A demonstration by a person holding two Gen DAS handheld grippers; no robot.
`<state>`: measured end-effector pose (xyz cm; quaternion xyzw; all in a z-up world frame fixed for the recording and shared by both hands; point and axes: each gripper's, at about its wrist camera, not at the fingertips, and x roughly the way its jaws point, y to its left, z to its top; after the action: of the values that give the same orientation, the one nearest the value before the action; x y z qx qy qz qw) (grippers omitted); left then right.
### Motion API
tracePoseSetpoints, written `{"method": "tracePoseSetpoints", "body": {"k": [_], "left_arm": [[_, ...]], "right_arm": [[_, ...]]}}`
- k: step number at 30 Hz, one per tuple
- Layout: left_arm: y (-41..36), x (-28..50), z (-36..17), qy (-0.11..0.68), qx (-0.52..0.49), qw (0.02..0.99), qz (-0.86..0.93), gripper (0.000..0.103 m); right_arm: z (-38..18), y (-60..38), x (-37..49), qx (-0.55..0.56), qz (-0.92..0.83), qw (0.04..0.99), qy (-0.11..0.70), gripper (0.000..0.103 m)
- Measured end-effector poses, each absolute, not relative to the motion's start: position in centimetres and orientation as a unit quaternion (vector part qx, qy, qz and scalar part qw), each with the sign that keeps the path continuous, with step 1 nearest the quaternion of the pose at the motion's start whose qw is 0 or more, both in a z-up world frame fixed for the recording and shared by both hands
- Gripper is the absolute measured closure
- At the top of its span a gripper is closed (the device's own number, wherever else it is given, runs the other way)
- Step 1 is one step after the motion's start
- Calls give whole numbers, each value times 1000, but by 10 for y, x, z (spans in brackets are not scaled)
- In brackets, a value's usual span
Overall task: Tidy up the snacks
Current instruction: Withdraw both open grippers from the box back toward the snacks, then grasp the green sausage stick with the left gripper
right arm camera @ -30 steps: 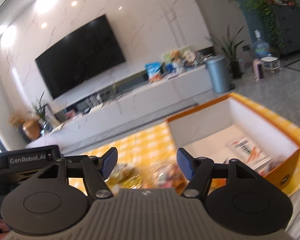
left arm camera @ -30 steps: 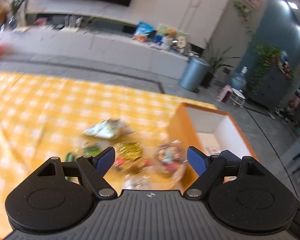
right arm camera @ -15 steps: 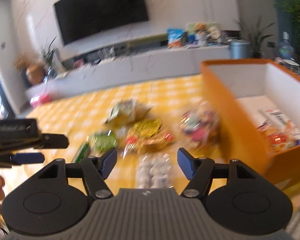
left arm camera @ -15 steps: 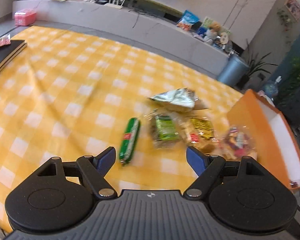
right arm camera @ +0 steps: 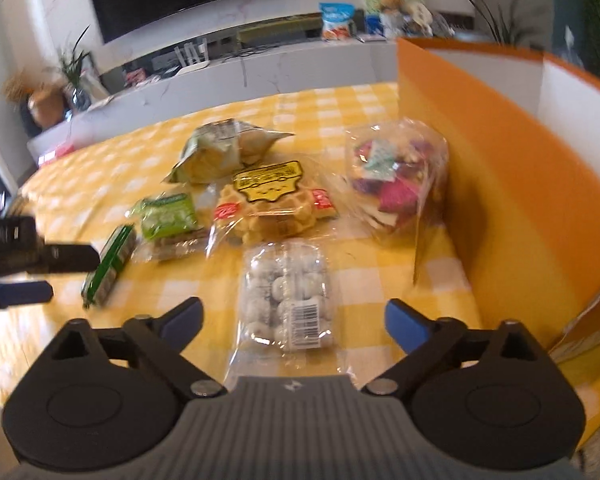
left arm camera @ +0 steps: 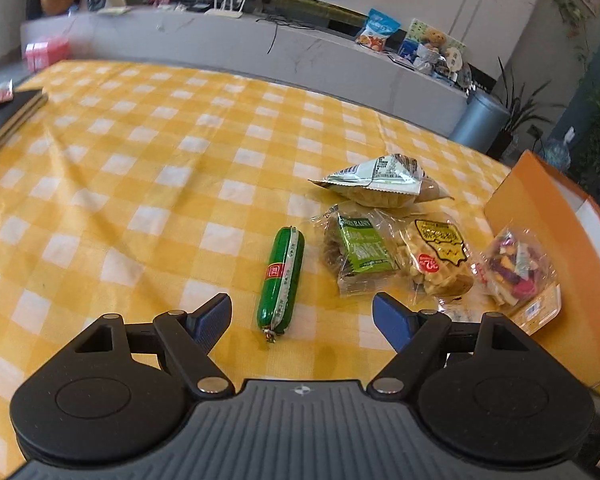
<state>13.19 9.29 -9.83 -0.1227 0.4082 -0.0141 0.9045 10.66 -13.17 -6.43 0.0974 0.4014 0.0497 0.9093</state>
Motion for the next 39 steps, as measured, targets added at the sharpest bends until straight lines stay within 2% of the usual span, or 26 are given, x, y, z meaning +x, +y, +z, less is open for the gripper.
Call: {"method": "tracePoseSetpoints", "body": {"k": [4, 10, 11, 15, 17, 18, 19, 20, 25, 29, 32, 35, 39], "left_arm": [[85, 140, -106, 407, -94, 908, -14, 9], [81, 159, -126, 433, -68, 899, 8, 18], [81, 160, -125, 430, -68, 900, 8, 27], [83, 164, -126, 418, -67, 906, 9, 42], [82, 165, -125, 419, -53, 906, 27, 63], [81, 166, -125, 421, -46, 905, 34, 67], [81, 165, -124, 421, -42, 905, 41, 75], [81, 164, -124, 421, -41, 905, 45, 77], [80, 152, -121, 431, -51, 900, 30, 78], [70, 136, -117, 447, -39, 894, 5, 78], [65, 130, -115, 461, -57, 885, -22, 78], [54, 129, -116, 453, -28, 891, -20, 78], [49, 131, -118, 443, -12, 896, -15, 77]], "right_arm": [[-70, -125, 112, 85, 51, 905, 414, 6], [-72, -107, 114, 30, 37, 905, 423, 5], [-73, -106, 115, 25, 36, 905, 424, 5], [-73, -105, 114, 21, 34, 905, 424, 6], [-73, -107, 113, 22, 31, 906, 422, 9], [-72, -107, 112, 22, 29, 906, 421, 11], [-72, -108, 112, 23, 26, 907, 420, 12], [-72, -107, 112, 23, 24, 907, 419, 14], [-70, -104, 105, -8, 19, 905, 424, 23], [-67, -103, 97, -15, 28, 907, 421, 38], [-66, -106, 92, -16, 25, 906, 422, 39], [-67, -108, 90, -13, 24, 906, 423, 39], [-69, -108, 95, -8, 15, 905, 425, 28]]}}
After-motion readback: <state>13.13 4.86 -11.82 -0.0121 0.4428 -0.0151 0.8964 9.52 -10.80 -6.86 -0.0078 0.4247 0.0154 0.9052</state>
